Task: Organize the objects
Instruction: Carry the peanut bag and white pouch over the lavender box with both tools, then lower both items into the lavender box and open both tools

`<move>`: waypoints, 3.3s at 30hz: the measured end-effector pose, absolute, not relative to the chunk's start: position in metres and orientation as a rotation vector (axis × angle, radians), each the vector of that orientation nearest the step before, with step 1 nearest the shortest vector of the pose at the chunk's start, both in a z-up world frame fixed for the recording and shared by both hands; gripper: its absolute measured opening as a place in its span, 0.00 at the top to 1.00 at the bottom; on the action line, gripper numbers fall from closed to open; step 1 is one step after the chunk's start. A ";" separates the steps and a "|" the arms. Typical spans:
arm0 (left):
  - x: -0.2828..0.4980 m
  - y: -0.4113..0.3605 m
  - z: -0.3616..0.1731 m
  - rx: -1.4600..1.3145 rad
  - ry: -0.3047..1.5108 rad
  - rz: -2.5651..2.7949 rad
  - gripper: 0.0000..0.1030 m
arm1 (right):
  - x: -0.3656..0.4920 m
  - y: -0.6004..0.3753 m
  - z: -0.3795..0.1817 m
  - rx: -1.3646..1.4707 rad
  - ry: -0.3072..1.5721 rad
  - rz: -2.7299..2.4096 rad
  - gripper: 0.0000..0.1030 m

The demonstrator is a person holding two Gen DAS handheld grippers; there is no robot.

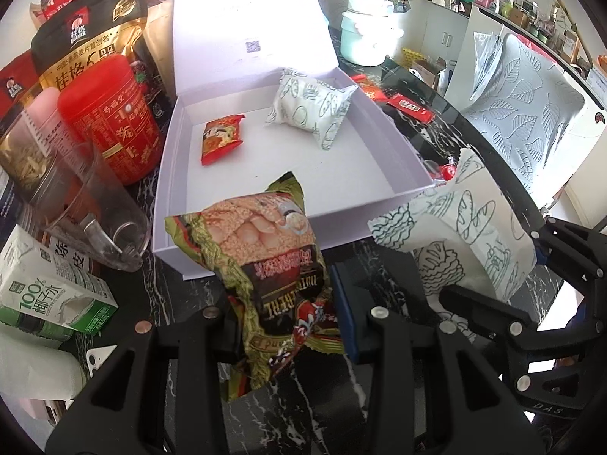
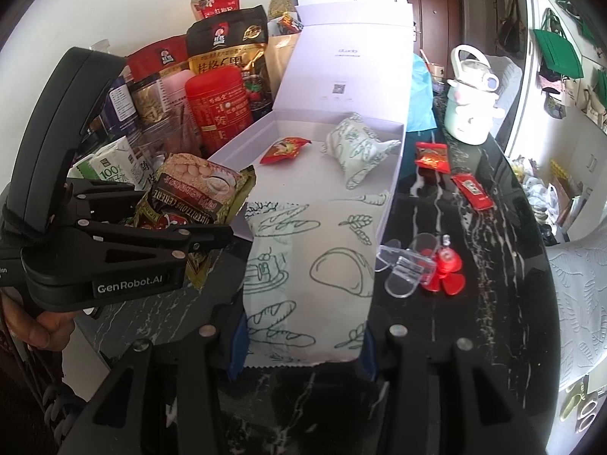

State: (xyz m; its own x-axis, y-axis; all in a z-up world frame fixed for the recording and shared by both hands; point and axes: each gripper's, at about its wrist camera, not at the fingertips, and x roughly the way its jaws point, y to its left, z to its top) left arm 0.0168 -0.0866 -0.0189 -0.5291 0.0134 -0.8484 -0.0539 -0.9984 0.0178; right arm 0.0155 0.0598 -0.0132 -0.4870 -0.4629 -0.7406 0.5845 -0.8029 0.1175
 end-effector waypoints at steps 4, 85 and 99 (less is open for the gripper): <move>0.015 -0.093 -0.020 -1.507 0.054 2.711 0.65 | 0.017 0.053 -0.013 1.070 0.206 -2.269 0.54; -0.129 -0.145 -0.062 -1.691 0.075 2.611 0.65 | -0.141 -0.016 -0.045 1.159 0.324 -2.145 0.53; -0.121 -0.150 -0.059 -1.732 0.058 2.621 0.64 | -0.138 -0.014 -0.047 1.168 0.352 -2.158 0.40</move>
State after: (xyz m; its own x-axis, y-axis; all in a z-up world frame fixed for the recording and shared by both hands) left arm -0.1209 -0.1496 -0.0588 -0.3926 -0.0209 -0.9195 -0.0201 -0.9993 0.0313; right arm -0.1385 -0.0144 -0.0471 -0.3916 -0.4156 -0.8209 0.6552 -0.7524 0.0684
